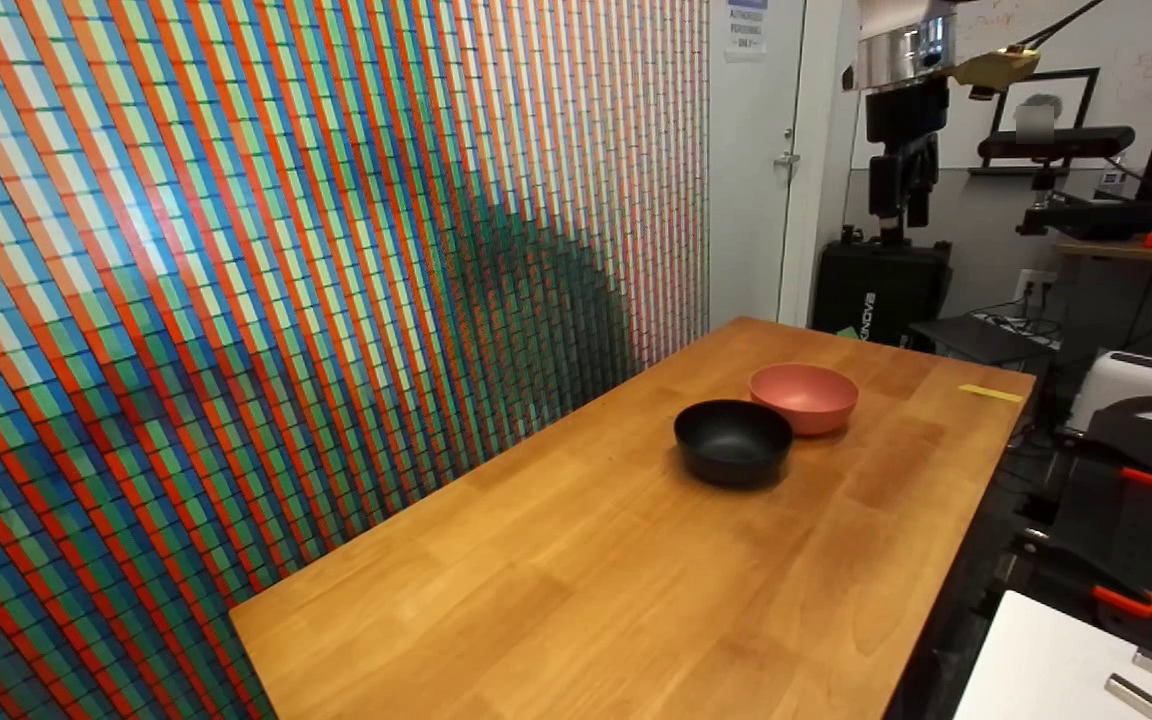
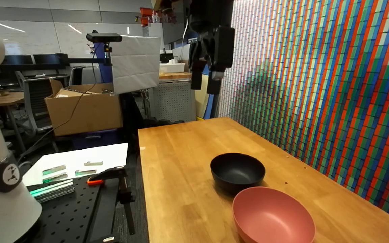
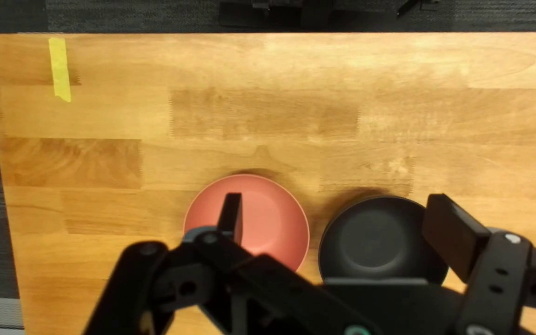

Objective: Put the brown bowl on top of the black bowl

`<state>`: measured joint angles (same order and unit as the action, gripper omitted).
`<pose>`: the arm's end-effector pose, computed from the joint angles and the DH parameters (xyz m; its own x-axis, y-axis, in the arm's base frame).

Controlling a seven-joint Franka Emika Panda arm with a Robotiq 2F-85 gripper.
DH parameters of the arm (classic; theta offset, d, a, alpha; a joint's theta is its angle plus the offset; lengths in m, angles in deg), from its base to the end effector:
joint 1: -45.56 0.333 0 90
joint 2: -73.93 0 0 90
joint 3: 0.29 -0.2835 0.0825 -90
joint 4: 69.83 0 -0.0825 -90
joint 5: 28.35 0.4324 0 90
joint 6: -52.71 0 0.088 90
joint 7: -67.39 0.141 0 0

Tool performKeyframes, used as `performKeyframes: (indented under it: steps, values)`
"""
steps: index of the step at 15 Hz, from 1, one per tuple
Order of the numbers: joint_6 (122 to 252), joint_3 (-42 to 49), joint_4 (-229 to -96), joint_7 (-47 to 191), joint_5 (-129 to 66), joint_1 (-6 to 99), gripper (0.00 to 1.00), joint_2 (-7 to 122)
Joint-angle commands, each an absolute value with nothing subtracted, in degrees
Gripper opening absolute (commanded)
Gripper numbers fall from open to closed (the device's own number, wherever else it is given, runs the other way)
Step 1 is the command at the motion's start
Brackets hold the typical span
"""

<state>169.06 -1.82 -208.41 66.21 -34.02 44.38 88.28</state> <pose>0.4817 -0.0063 0.3017 0.9876 0.0686 -0.1411 0.0812 -0.9930 0.0854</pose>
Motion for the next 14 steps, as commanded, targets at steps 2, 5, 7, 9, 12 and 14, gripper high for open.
performKeyframes:
  steps: [2,5,7,9,12,14]
  values:
    - [177.0,-1.84,-209.07,67.78,-35.73,44.78,1.0,82.62]
    - [181.72,-1.7,-207.9,69.02,-36.95,44.61,1.0,77.89]
    - [184.0,-1.41,-206.67,69.51,-37.18,44.59,1.0,74.8]
    - [185.55,-0.97,-204.87,69.54,-36.86,44.53,1.0,71.8]
    - [186.07,-0.09,-200.78,69.3,-36.05,44.26,1.0,66.87]
    - [185.97,0.52,-197.61,69.67,-36.28,44.13,1.0,63.08]
